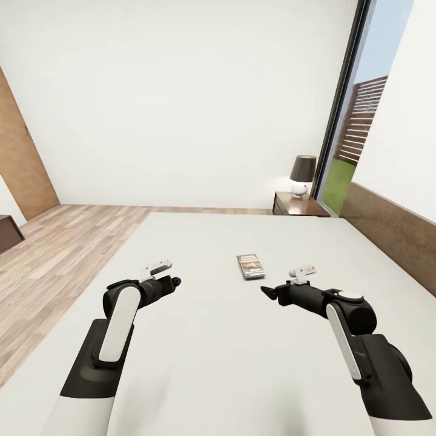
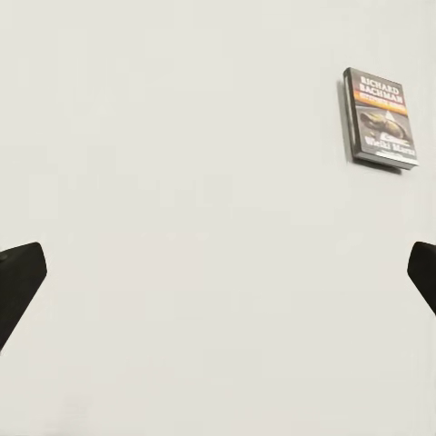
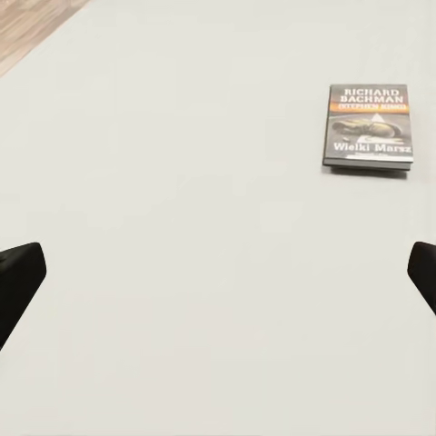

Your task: In the bedroom, move the book from the bed onto either nightstand, and place the two sandals side by side next to the bed.

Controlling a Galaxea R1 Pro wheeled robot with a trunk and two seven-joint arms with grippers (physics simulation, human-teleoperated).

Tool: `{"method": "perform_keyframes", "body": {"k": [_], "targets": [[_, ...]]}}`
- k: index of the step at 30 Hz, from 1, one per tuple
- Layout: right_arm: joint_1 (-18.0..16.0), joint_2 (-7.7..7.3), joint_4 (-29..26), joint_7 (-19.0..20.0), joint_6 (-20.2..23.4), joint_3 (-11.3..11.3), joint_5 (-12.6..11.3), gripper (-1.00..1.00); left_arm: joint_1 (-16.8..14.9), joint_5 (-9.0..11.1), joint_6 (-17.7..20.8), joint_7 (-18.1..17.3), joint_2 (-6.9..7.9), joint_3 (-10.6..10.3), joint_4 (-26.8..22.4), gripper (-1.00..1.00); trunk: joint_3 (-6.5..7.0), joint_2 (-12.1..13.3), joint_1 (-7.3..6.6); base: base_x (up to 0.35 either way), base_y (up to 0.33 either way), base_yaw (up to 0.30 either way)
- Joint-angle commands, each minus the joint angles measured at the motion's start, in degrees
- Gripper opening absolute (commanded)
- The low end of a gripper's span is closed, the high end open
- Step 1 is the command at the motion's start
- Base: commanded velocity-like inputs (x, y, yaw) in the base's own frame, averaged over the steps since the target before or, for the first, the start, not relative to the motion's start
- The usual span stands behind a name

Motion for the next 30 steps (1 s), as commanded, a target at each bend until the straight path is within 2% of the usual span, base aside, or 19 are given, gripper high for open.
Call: {"method": "perform_keyframes", "body": {"k": [1, 15, 30], "targets": [[-0.1, 0.04, -0.04, -0.12, 0.35, -0.14, -0.29, 1.0, -0.06, 0.58, 0.11, 0.57, -0.01, -0.04, -0.05, 1.0, -0.06, -0.03, 0.0, 0.007, 0.001, -0.029], [-0.34, 0.63, -0.04, -0.14, 0.58, -1.3, -0.29, 1.0, -0.09, 0.66, 0.22, 0.53, -0.21, -0.29, -0.01, 1.0, 0.11, -0.03, 0.0, 0.002, 0.0, -0.146], [0.03, 0.49, -0.04, -0.2, 0.39, -2.21, -0.29, 1.0, -0.04, 0.46, 0.66, 0.64, 0.04, 0.01, 0.82, 1.0, 0.15, -0.03, 0.0, 0.029, 0.0, -0.032]]}}
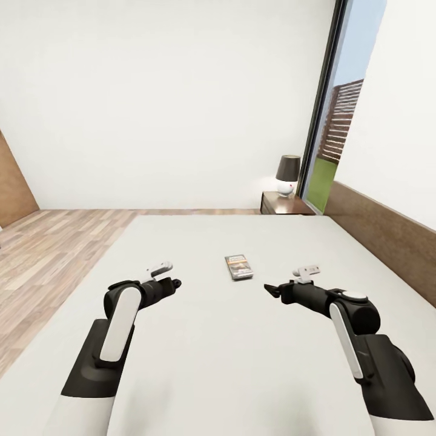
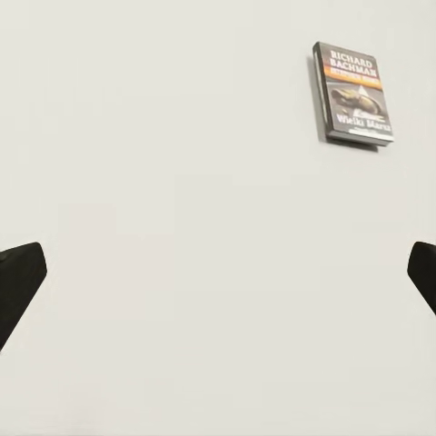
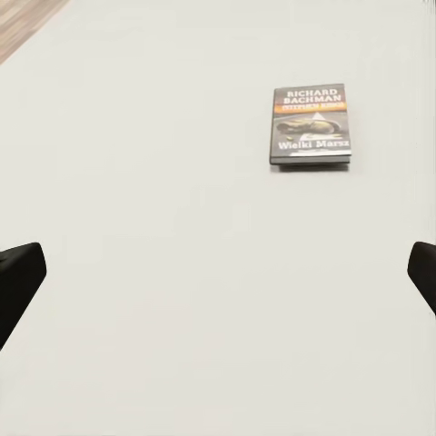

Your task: In the bedroom, move the book from the bed onto either nightstand, and place the two sandals side by side next to the bed.

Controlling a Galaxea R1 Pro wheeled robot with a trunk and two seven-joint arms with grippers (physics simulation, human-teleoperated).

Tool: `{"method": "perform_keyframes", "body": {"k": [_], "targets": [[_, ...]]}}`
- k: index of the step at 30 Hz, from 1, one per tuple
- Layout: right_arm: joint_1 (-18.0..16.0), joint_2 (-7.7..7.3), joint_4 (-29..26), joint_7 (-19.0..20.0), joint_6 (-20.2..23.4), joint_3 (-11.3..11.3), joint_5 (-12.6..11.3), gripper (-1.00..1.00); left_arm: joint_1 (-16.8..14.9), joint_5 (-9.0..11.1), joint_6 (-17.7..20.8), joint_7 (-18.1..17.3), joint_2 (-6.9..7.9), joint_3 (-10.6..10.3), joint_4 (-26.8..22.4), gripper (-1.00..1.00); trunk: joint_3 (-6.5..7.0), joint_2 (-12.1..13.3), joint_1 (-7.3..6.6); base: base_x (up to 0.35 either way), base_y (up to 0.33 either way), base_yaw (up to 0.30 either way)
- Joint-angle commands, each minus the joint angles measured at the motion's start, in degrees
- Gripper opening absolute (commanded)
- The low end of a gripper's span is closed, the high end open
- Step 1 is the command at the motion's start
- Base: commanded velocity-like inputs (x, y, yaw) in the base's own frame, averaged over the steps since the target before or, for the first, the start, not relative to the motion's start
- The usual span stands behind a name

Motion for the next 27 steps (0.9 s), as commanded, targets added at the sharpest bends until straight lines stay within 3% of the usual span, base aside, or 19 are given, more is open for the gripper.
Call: {"method": "perform_keyframes", "body": {"k": [1, 17, 26, 27], "targets": [[0.0, -0.02, -0.04, -0.02, 0.25, -0.16, -0.31, 1.0, -0.06, 0.53, 0.1, 0.64, 0.0, -0.03, -0.02, 1.0, -0.06, -0.03, 0.01, 0.085, 0.0, -0.004], [-0.21, 0.18, -0.04, 0.04, 0.44, -0.5, -0.35, 1.0, -0.17, 0.63, -0.25, 0.64, -0.09, -0.04, 0.2, 1.0, -0.06, -0.03, 0.01, 0.023, 0.0, -0.001], [-0.62, 0.21, -0.04, 0.04, 0.69, -0.49, -0.34, 1.0, -0.87, 0.44, 1.88, 0.68, -0.03, 0.01, 0.06, 1.0, -0.06, -0.03, 0.01, 0.001, 0.0, -0.013], [-2.74, 0.26, 1.89, -1.28, 2.34, -0.51, -0.24, 1.0, -0.93, 0.55, 2.02, 0.7, -0.09, 0.04, -0.09, 1.0, -0.06, -0.03, 0.01, 0.0, 0.0, -0.007]]}}
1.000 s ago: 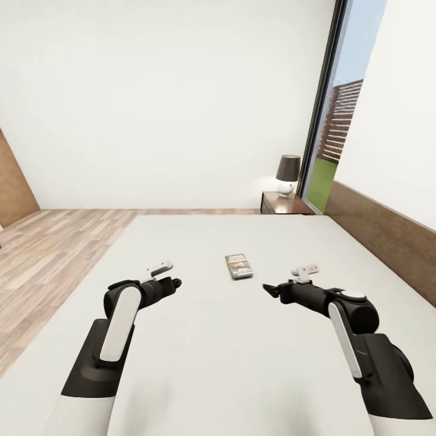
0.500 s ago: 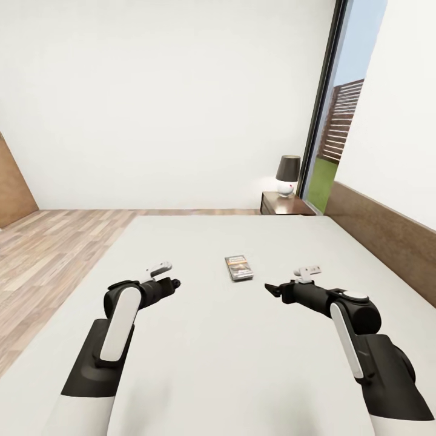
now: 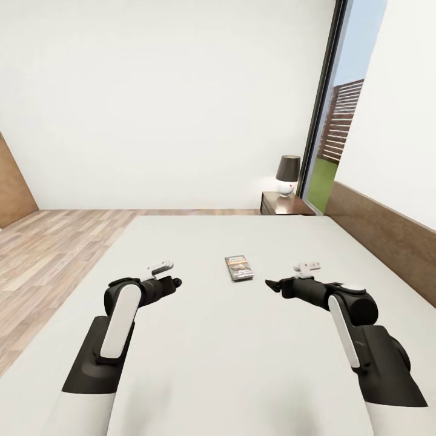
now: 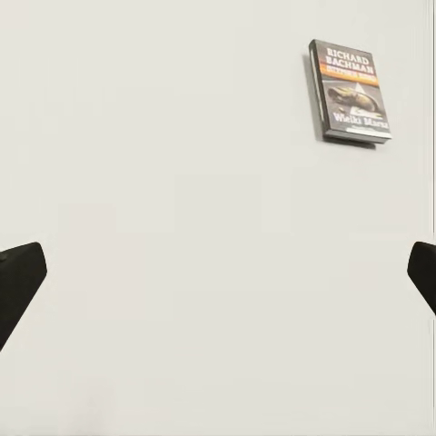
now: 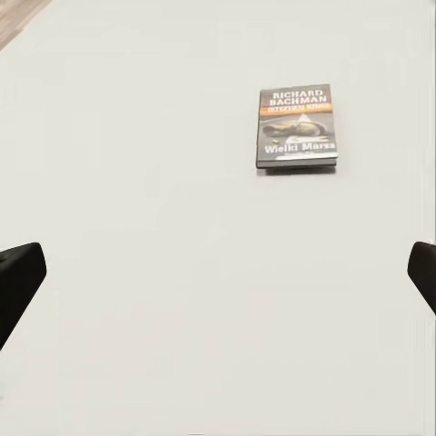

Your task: In the bedroom, move the book from the bed onto either nightstand, and place the two sandals side by side next to the bed.

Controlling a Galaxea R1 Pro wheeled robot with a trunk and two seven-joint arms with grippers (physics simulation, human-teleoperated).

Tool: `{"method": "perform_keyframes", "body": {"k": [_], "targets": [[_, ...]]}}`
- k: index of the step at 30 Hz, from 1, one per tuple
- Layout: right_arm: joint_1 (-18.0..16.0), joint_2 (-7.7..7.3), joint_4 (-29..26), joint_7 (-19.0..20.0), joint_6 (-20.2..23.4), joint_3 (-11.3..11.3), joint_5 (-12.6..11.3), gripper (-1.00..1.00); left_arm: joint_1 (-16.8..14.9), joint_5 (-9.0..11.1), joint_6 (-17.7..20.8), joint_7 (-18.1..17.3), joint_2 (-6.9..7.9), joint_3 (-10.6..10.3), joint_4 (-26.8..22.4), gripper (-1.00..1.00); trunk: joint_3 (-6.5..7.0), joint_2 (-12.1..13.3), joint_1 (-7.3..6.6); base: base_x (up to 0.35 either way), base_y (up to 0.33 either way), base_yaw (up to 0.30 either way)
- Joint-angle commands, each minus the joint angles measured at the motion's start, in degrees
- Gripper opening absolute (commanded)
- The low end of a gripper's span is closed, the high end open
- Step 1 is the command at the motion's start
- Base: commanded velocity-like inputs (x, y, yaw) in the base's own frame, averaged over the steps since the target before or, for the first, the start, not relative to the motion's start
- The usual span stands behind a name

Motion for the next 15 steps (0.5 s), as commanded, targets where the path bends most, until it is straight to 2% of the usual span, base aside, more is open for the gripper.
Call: {"method": "perform_keyframes", "body": {"k": [1, 5, 6, 8, 11, 12, 15], "targets": [[-0.14, 0.0, 0.03, -0.05, 0.39, -0.05, -0.33, 1.0, -0.05, 0.56, 0.13, 0.6, -0.01, -0.01, -0.06, 1.0, -0.06, -0.03, 0.0, 0.0, 0.0, -0.007], [-7.87, 0.38, 8.92, -4.85, 3.98, -0.04, -0.35, 1.0, -0.13, 0.74, 0.22, 0.65, -0.13, 0.04, -0.33, 1.0, -0.06, -0.03, 0.0, 0.0, 0.0, -0.004], [-7.87, 0.38, 8.92, -4.85, 3.98, -0.04, -0.35, 1.0, -0.13, 0.74, 0.22, 0.65, -0.13, 0.04, -0.33, 1.0, -0.06, -0.03, 0.0, 0.0, 0.0, -0.003], [-12.14, 0.99, 15.18, -6.76, 4.46, -0.02, -0.43, 1.0, -0.15, 0.79, 0.25, 0.64, -0.11, 0.04, -0.39, 1.0, -0.06, -0.03, 0.0, 0.0, 0.0, -0.002], [-16.4, 1.98, 23.87, -8.62, 2.08, 0.02, -0.4, 1.0, -0.2, 0.79, 0.27, 0.66, -0.1, 0.03, -0.42, 1.0, -0.06, -0.03, 0.0, 0.0, 0.0, -0.001], [-16.4, 1.98, 23.87, -8.62, 2.08, 0.02, -0.4, 1.0, -0.2, 0.79, 0.27, 0.66, -0.1, 0.03, -0.42, 1.0, -0.06, -0.03, 0.0, 0.0, 0.0, 0.0], [-18.58, 2.72, 29.93, -9.69, -3.32, 0.03, -0.53, 1.0, -0.3, 0.74, 0.28, 0.67, -0.23, 0.0, -0.33, 1.0, -0.06, -0.03, 0.0, 0.0, 0.0, 0.0]]}}
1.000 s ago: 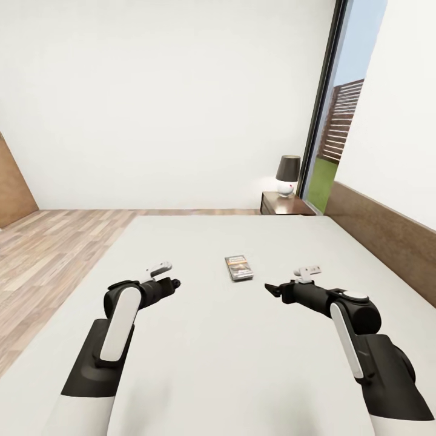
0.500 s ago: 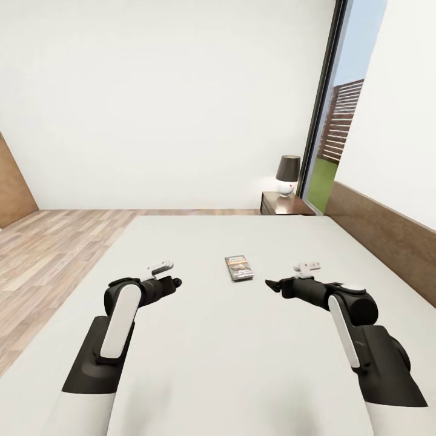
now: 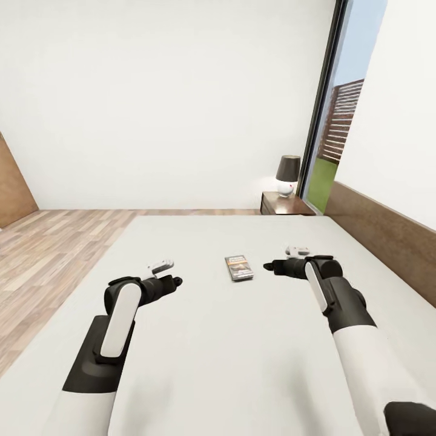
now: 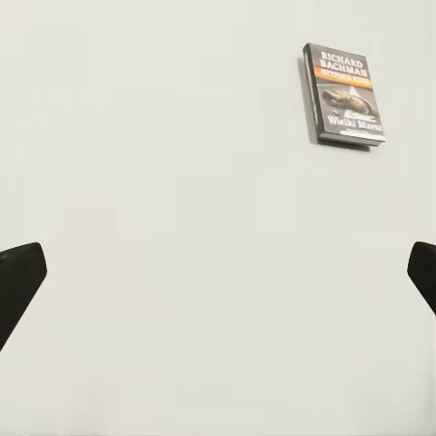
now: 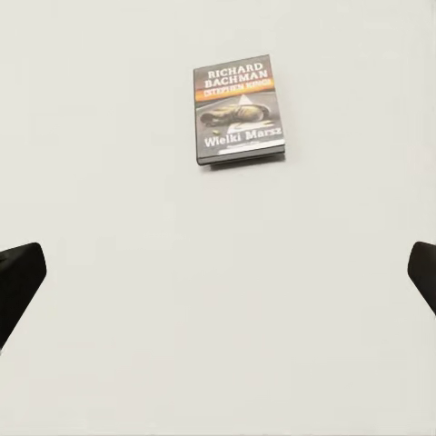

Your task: In the bedroom, move the book from the bed onto either nightstand, and place the two sandals side by side next to the bed.

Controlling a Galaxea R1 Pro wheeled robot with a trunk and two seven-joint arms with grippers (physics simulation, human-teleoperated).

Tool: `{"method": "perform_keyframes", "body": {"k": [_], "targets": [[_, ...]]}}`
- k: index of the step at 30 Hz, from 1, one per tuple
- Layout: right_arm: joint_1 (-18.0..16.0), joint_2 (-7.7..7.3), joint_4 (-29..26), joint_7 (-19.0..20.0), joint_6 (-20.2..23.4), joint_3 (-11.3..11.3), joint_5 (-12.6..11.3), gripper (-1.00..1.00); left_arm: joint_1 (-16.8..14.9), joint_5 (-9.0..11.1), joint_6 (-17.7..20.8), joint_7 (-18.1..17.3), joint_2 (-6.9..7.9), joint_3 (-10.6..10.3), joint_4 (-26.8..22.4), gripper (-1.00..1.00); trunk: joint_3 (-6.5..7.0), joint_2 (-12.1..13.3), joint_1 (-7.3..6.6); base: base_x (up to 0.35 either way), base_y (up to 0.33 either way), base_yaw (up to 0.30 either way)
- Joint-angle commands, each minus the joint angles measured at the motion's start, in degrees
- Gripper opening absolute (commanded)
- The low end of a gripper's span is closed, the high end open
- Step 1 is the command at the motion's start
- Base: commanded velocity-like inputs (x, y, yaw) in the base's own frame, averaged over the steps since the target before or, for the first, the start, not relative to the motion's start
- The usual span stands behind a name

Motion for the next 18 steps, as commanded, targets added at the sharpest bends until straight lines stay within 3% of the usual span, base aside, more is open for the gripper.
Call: {"method": "perform_keyframes", "body": {"k": [1, 5, 8, 18], "targets": [[-0.5, 0.27, 1.33, -0.23, -1.49, 0.0, -0.34, 1.0, -0.13, 0.52, 0.12, 0.6, -0.05, -0.04, 0.0, 1.0, -0.06, -0.03, 0.0, 0.0, 0.0, 0.0], [-1.75, 2.98, 5.25, -0.68, -6.65, 0.14, -0.3, 1.0, -0.42, 0.39, 0.13, 0.67, -0.03, -0.13, 0.34, 1.0, -0.14, -0.03, 0.0, 0.0, 0.0, -0.008], [-2.1, 3.87, 6.27, -0.72, -7.89, 0.15, -0.24, 1.0, -0.5, 0.3, 0.13, 0.73, -0.02, -0.17, 0.55, 1.0, -0.32, -0.03, 0.0, 0.0, 0.0, -0.008], [-2.23, 4.35, 7.18, -0.83, -8.36, 0.3, -0.17, 1.0, -0.54, 0.38, 0.13, 0.69, -0.02, -0.23, 0.65, 1.0, -1.14, -0.03, 0.0, 0.0, 0.0, -0.002]]}}
